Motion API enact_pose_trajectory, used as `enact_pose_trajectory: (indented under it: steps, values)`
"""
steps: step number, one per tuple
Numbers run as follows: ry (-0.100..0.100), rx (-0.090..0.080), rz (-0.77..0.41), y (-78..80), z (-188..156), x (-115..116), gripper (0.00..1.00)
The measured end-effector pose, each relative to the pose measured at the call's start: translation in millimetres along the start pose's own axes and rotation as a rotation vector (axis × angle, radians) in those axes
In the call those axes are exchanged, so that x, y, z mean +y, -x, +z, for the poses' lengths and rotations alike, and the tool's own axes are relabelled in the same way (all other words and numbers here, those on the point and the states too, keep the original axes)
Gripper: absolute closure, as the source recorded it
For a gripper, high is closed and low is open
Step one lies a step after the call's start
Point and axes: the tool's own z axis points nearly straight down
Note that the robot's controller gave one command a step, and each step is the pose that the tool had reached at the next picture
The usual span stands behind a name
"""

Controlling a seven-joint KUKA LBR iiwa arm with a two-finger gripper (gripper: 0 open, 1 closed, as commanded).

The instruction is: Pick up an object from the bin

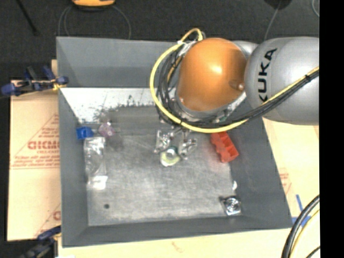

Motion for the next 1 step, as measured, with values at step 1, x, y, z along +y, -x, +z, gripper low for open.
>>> enact_pose_trajectory:
  steps: [1]
  values:
    - [-0.003, 0.000, -0.006, -9.6, -119.5, -19.5, 1.00]
